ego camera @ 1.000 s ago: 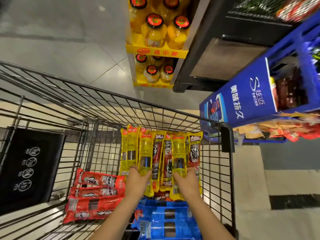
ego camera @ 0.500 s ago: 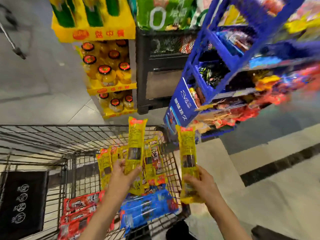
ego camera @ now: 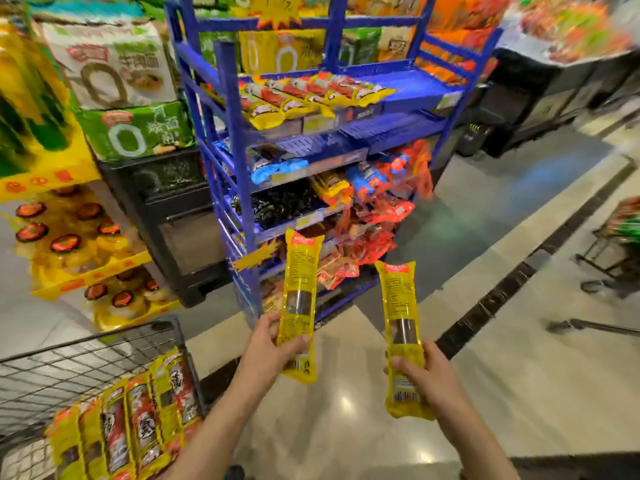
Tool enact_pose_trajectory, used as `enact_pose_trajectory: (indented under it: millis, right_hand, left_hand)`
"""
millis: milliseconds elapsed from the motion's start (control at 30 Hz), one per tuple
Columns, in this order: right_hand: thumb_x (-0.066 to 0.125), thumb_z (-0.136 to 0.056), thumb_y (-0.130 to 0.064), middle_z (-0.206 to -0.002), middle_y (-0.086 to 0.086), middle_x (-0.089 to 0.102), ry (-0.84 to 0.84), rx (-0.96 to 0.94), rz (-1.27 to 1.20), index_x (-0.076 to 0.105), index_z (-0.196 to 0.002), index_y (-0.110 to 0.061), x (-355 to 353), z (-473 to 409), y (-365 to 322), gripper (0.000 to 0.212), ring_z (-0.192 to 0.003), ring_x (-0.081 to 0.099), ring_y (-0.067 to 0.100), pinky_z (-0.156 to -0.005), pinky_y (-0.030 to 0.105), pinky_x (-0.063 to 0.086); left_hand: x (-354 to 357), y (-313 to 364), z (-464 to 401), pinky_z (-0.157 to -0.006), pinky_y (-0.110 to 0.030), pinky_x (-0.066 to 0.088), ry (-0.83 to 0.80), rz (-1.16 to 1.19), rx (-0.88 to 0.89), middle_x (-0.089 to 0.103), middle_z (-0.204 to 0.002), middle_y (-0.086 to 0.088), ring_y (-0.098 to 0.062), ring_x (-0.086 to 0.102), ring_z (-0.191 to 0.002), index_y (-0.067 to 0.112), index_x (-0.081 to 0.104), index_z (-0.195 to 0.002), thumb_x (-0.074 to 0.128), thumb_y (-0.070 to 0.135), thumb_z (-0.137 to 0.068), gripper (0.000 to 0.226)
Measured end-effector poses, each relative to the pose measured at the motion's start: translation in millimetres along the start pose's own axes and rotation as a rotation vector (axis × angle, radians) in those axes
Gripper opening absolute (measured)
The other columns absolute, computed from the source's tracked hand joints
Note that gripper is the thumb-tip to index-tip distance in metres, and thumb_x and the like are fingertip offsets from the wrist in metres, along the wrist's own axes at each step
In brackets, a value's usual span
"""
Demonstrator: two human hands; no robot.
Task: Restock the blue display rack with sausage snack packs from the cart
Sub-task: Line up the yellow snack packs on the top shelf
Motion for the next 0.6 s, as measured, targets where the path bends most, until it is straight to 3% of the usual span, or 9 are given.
enact_pose_trajectory:
  millis: [100,233,400,500,600]
  right_hand:
    - [0.077,-0.075,-0.015,-0.092,0.008,0.074,-0.027,0.011,-0.078,0.055,-0.108,-0.023,-31.4,-7.1,-0.8,0.040,-0.083,0.072,0.027,-0.083,0.053,0.054]
    - [0.078,-0.054,-0.031,-0.096,0.011,0.072,-0.037,-0.012,-0.122,0.053,-0.108,-0.016,-58.3,-34.3,-16.3,0.061,-0.084,0.071,0.028,-0.080,0.048,0.056]
    - [0.069,-0.059,-0.028,-0.095,0.015,0.069,-0.094,-0.059,-0.134,0.054,-0.109,-0.015,-82.6,-91.8,-55.7,0.053,-0.082,0.070,0.028,-0.065,0.035,0.055]
    - [0.069,-0.059,-0.026,-0.083,0.012,0.068,-0.107,-0.099,-0.136,0.057,-0.104,-0.010,-96.7,-136.1,-85.3,0.049,-0.073,0.068,0.023,-0.066,0.038,0.055]
    - [0.069,-0.061,-0.023,-0.078,0.008,0.069,-0.125,-0.134,-0.148,0.059,-0.100,-0.012,-110.7,-180.3,-116.1,0.042,-0.074,0.068,0.025,-0.071,0.045,0.055]
  left_hand:
    - [40.3,16.3,-9.9,-0.057,-0.018,0.051,-0.081,-0.051,0.018,0.072,-0.095,-0.005,-0.006,0.068,-0.072,0.014,0.059,-0.112,0.079,0.015,-0.065,0.051]
    - [79.0,39.2,-30.9,-0.054,-0.017,0.049,-0.096,-0.077,0.041,0.072,-0.083,-0.001,-0.006,0.067,-0.067,0.019,0.065,-0.101,0.078,0.010,-0.073,0.033]
    - [111.9,76.3,-80.7,-0.056,-0.021,0.053,-0.050,-0.033,0.054,0.071,-0.088,-0.006,-0.009,0.067,-0.069,0.018,0.062,-0.096,0.081,0.011,-0.068,0.035]
    - [131.5,99.9,-120.6,-0.060,-0.022,0.055,-0.038,-0.012,0.095,0.071,-0.084,-0.001,-0.006,0.066,-0.068,0.018,0.062,-0.094,0.073,0.002,-0.077,0.025]
    - [149.9,125.8,-160.6,-0.066,-0.025,0.056,-0.052,0.002,0.107,0.072,-0.080,0.002,-0.006,0.067,-0.070,0.017,0.062,-0.096,0.082,0.015,-0.069,0.033]
Point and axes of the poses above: each hand's wrist, its own z-axis away from the middle knuckle, its own x-axis out of the palm, y = z × x, the point moved 2 cm from there along -z, towards the middle knuckle
